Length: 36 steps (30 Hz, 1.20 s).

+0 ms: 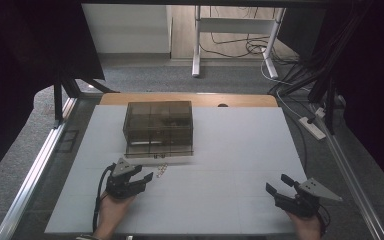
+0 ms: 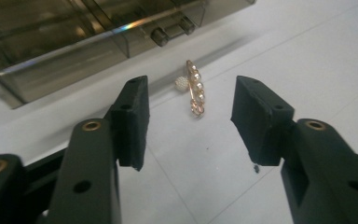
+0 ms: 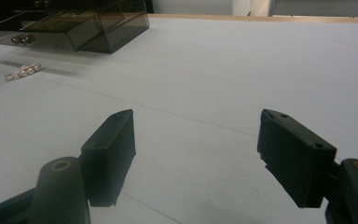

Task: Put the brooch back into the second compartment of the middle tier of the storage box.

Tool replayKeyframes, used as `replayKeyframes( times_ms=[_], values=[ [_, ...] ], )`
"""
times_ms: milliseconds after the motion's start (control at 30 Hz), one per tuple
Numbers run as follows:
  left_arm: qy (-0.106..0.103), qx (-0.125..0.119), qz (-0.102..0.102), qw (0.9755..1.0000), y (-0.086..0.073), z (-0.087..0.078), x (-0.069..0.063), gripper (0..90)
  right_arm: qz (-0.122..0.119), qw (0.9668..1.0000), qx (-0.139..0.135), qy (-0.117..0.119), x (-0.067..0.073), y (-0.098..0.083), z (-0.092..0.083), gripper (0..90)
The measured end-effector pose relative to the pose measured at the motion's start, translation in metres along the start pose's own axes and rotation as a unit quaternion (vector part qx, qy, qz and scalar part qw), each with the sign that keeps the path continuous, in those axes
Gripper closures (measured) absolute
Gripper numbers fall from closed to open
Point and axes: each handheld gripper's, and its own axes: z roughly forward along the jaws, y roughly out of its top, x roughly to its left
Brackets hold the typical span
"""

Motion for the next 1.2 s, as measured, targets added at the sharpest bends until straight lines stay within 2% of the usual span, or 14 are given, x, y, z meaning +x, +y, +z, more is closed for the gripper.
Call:
replayKeyframes(
  times_ms=[167,300,600,767,933,1100,1200],
  values=[
    [-0.006,0.028,0.01,0.9995,0.006,0.013,-0.004,52.8,0.0,1.0,0.001,0.0,0.0,0.0,0.0,27.6],
    [-0.002,0.044,0.018,0.9989,0.01,0.021,-0.006,54.4,0.0,1.0,0.001,0.002,0.0,0.0,0.001,27.7],
    [-0.003,0.067,0.006,0.9978,0.016,0.038,-0.002,57.9,0.002,1.0,0.003,0.001,0.0,0.0,0.001,27.5],
    [-0.004,0.087,-0.005,0.9962,0.018,0.048,0.001,59.7,0.002,1.0,0.005,0.003,-0.001,0.0,0.002,27.5],
    [-0.005,0.094,-0.008,0.9955,0.02,0.055,0.001,61.1,0.002,1.0,0.003,0.004,0.0,0.0,0.002,27.4],
    [-0.007,0.105,-0.008,0.9944,0.02,0.06,0.001,63.9,0.003,0.9999,0.004,0.01,0.0,0.0,0.002,27.1],
    [-0.004,0.11,0.0,0.9939,0.021,0.061,0.001,67.1,0.003,0.9999,0.006,0.011,0.0,0.0,0.003,27.0]
  ],
)
